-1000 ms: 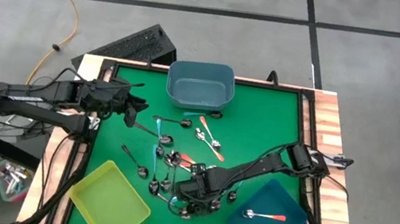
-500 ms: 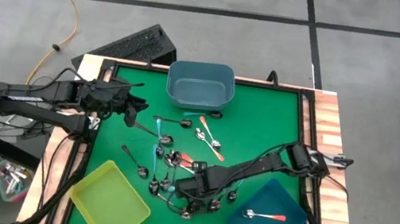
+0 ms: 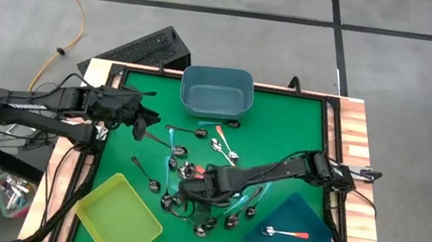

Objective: Sort silverware by color (type)
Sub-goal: Put the light blue spoon into the yellow bin

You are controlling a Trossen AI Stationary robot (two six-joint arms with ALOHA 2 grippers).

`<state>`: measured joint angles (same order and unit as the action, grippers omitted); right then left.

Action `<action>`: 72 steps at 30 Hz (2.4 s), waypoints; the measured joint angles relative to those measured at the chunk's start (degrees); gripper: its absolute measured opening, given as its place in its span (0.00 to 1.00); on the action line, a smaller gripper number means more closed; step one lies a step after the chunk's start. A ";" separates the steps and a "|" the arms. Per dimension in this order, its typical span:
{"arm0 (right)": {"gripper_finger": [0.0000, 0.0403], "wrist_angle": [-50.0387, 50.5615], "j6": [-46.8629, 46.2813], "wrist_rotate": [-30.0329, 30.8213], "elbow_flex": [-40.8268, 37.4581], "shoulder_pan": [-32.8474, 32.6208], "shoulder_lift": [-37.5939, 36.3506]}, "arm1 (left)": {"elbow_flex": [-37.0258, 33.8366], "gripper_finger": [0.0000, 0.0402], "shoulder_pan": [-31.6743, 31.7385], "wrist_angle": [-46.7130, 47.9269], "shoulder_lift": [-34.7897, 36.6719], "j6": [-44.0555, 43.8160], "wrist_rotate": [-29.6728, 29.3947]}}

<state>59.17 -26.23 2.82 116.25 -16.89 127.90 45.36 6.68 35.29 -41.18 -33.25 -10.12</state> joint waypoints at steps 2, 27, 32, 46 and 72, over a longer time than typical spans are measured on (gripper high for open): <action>0.02 -3.12 -2.37 0.34 1.86 0.39 -0.09 | 0.00 0.25 0.00 -0.03 0.55 -0.44 4.14; 0.02 -53.57 -6.07 9.04 3.75 -1.09 8.09 | 0.00 0.25 -0.02 -23.02 20.82 -2.03 10.21; 0.02 -53.22 -5.92 8.72 9.03 -1.88 10.33 | 0.00 0.25 0.00 -22.82 21.58 -1.61 9.46; 0.02 -52.59 -9.17 6.31 17.52 -2.36 17.74 | 0.00 0.25 0.00 -21.45 21.47 -1.58 10.98; 0.02 -56.31 -15.87 4.64 17.56 -2.62 24.31 | 0.00 0.25 0.00 -17.90 21.47 0.69 10.97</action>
<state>2.86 -42.11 7.45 133.81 -19.51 152.22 45.36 6.68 17.39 -19.70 -32.56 0.85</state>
